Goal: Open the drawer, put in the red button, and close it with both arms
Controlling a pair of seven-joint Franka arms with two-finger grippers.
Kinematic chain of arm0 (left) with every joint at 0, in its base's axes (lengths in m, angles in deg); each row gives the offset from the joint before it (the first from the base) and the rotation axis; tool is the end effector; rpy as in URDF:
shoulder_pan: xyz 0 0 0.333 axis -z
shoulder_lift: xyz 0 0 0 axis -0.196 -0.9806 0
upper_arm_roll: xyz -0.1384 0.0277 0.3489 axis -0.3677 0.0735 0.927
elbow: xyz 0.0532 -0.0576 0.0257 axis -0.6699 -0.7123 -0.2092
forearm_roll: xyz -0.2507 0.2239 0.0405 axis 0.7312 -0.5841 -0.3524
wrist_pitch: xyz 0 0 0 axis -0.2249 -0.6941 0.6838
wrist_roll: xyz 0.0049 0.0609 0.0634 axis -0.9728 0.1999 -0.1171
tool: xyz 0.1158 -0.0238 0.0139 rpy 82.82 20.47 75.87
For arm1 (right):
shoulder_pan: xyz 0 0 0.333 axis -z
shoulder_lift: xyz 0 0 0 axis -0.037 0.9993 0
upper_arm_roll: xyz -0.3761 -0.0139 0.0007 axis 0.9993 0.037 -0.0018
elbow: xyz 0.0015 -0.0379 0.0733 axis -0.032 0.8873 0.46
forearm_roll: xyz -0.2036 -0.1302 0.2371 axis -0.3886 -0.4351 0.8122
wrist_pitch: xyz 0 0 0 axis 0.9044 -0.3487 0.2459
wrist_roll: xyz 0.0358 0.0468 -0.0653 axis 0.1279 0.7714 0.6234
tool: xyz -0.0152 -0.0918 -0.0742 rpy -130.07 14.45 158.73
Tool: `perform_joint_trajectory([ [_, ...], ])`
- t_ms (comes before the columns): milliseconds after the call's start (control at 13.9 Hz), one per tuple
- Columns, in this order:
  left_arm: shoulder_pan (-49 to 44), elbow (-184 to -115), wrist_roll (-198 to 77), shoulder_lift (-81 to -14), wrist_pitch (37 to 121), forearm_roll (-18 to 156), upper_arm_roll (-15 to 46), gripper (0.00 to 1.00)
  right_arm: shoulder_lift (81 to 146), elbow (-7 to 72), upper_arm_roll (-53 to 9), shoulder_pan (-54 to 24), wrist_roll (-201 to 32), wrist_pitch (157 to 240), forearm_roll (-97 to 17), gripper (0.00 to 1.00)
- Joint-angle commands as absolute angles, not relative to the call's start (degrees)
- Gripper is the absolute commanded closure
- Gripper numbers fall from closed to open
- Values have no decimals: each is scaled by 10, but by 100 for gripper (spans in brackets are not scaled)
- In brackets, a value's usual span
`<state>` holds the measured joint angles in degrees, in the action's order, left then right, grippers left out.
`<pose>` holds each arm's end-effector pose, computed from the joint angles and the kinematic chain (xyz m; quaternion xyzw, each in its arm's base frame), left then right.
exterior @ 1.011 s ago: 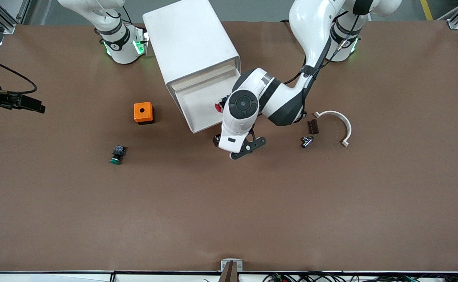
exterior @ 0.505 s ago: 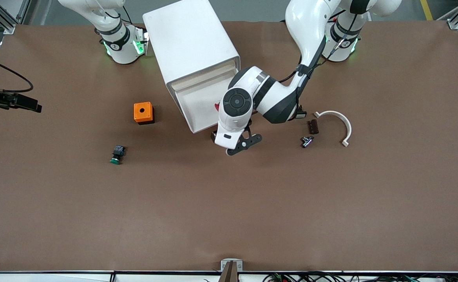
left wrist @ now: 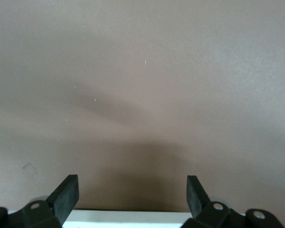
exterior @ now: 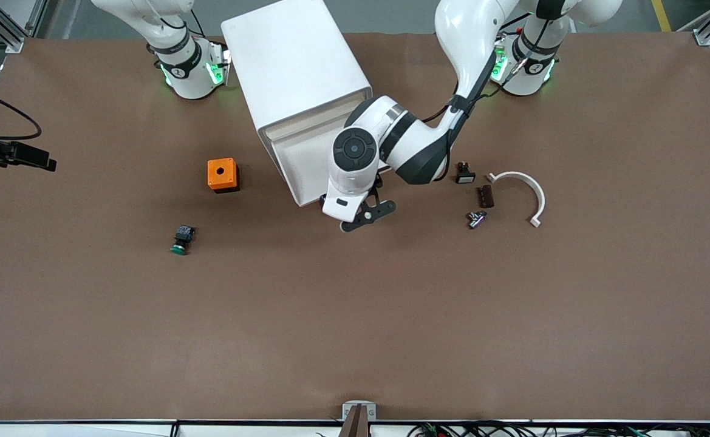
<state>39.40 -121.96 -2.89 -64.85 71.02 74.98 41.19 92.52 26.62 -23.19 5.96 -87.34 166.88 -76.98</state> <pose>0.4931 -0.5348 0.3689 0.9730 0.2127 -0.0891 0.0116 0.4920 -0.0684 0.6230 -0.9938 0.0493 0.0996 0.0074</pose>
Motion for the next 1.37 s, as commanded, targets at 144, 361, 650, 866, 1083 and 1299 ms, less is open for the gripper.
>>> perform_joint_trajectory([
  [144,406,-1230,-23,-649,710,738,412,0,900,291,-239,65,-868,1698,-765,0],
  [361,408,-1230,-23,-650,710,738,412,0,900,291,-240,64,-866,1711,-768,0],
  [650,413,-1230,-23,-648,710,743,412,0,901,283,-243,60,-879,1724,-770,0],
  [866,422,-1230,-24,-647,710,745,410,0,907,224,-240,42,-894,1673,-773,0],
  [1083,427,-1230,-24,-647,710,746,395,0,913,214,-238,47,-893,1677,-768,0],
  [1299,428,-1230,-24,-647,710,752,385,0,911,231,-238,69,-892,1716,-763,0],
])
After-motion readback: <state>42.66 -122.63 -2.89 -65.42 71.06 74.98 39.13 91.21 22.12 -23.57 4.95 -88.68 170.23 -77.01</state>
